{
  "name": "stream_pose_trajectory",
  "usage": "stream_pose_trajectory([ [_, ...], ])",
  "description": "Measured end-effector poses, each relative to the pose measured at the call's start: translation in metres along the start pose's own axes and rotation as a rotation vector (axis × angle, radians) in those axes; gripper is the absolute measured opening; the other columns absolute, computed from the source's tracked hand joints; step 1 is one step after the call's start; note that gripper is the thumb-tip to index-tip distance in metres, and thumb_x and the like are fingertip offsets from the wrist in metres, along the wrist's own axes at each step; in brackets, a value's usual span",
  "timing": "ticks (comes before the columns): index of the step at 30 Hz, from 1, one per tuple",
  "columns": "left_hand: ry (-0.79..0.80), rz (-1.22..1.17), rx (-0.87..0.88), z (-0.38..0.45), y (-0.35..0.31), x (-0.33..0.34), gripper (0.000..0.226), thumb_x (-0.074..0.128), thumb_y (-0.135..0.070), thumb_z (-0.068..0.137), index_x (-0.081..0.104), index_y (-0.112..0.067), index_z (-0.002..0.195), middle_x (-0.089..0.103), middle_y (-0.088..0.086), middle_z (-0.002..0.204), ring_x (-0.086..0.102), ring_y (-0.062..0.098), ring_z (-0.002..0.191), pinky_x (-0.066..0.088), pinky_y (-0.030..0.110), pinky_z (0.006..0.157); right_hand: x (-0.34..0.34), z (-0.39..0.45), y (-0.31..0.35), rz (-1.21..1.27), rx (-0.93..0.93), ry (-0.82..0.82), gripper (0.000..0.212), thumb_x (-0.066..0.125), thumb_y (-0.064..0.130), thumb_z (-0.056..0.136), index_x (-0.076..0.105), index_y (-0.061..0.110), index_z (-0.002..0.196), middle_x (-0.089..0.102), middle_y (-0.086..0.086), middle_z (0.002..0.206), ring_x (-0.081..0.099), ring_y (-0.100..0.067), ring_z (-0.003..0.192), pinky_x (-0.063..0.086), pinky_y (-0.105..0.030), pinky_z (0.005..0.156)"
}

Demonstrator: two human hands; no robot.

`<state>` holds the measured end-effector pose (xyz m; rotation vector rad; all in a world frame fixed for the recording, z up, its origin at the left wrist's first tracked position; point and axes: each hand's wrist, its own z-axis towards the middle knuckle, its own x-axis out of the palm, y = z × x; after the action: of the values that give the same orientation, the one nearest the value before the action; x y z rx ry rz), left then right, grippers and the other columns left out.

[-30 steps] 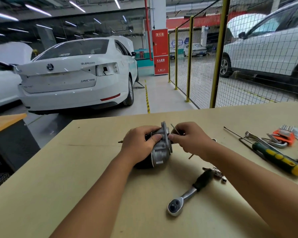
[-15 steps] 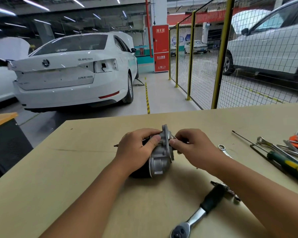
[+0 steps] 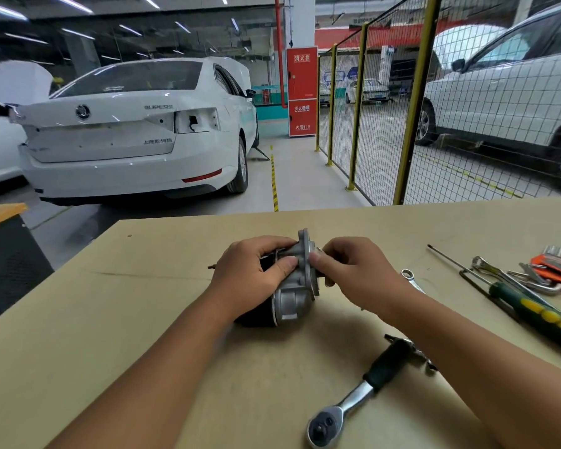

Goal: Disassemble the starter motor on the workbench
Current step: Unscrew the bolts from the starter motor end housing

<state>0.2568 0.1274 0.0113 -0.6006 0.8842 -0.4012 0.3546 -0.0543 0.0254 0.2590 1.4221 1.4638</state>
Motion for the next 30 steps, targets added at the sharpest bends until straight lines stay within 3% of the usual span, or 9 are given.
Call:
stream_pose_trajectory([
  [4, -0.005, 0.007, -0.001, -0.0002, -0.0001, 0.0002, 0.04, 0.067, -0.046, 0.082, 0.076, -0.031, 0.118, 0.075, -0.018, 0.113, 0.069, 0.006, 0.11, 0.054, 0.04, 0.099, 0.0002, 0.0002, -0.0025, 0.079, 0.028, 0.024, 0.02, 0.07, 0.021, 0.094, 0.067, 0.004, 0.084, 0.065, -0.015, 0.073, 0.045, 0.0, 0.044, 0.034, -0.015, 0.045],
  [7, 0.0, 0.015, -0.006, -0.0008, -0.0006, -0.0004, 0.041, 0.066, -0.047, 0.082, 0.076, -0.032, 0.119, 0.075, -0.019, 0.114, 0.068, 0.007, 0.11, 0.054, 0.041, 0.099, -0.0011, -0.0006, -0.0042, 0.279, 0.109, 0.056, 0.017, 0.07, 0.022, 0.094, 0.069, 0.007, 0.084, 0.064, -0.006, 0.068, 0.042, -0.008, 0.044, 0.031, -0.021, 0.042],
  [9, 0.003, 0.02, -0.007, -0.0012, -0.0019, -0.0009, 0.04, 0.066, -0.047, 0.083, 0.076, -0.032, 0.119, 0.075, -0.019, 0.114, 0.068, 0.007, 0.111, 0.054, 0.042, 0.099, -0.0001, 0.0004, -0.0035, 0.222, 0.106, 0.029, 0.027, 0.068, 0.031, 0.096, 0.07, 0.009, 0.079, 0.066, -0.003, 0.064, 0.043, -0.008, 0.043, 0.03, -0.021, 0.042],
  [12, 0.006, 0.024, -0.002, -0.0019, -0.0036, -0.001, 0.04, 0.065, -0.045, 0.083, 0.076, -0.031, 0.119, 0.075, -0.018, 0.114, 0.068, 0.008, 0.11, 0.054, 0.041, 0.098, 0.0011, 0.0012, -0.0017, -0.007, 0.041, 0.0, 0.031, 0.066, 0.033, 0.096, 0.071, 0.011, 0.075, 0.068, -0.001, 0.062, 0.05, 0.0, 0.041, 0.031, -0.011, 0.039],
  [20, -0.004, 0.0, -0.009, -0.0027, -0.0018, -0.0002, 0.037, 0.065, -0.046, 0.085, 0.076, -0.032, 0.117, 0.075, -0.02, 0.112, 0.069, 0.006, 0.109, 0.054, 0.041, 0.098, -0.002, 0.0008, -0.0012, -0.008, 0.043, 0.043, 0.028, 0.066, 0.03, 0.096, 0.071, 0.009, 0.078, 0.067, -0.001, 0.062, 0.05, 0.0, 0.042, 0.034, -0.014, 0.044],
  [25, -0.011, -0.018, -0.007, -0.0015, 0.0005, 0.0006, 0.032, 0.063, -0.045, 0.088, 0.077, -0.034, 0.115, 0.075, -0.022, 0.109, 0.069, 0.005, 0.106, 0.056, 0.042, 0.095, -0.006, 0.0008, -0.0015, 0.228, 0.079, 0.085, 0.014, 0.069, 0.015, 0.095, 0.068, 0.001, 0.093, 0.064, -0.008, 0.067, 0.048, -0.002, 0.041, 0.034, -0.017, 0.039],
  [30, -0.005, -0.01, 0.004, -0.0015, 0.0009, 0.0007, 0.036, 0.065, -0.046, 0.085, 0.076, -0.033, 0.117, 0.075, -0.021, 0.111, 0.069, 0.007, 0.109, 0.055, 0.042, 0.097, -0.0038, 0.0021, -0.001, -0.101, -0.013, 0.083, 0.034, 0.061, 0.036, 0.099, 0.072, 0.012, 0.078, 0.069, -0.001, 0.061, 0.05, -0.002, 0.046, 0.039, -0.02, 0.049],
])
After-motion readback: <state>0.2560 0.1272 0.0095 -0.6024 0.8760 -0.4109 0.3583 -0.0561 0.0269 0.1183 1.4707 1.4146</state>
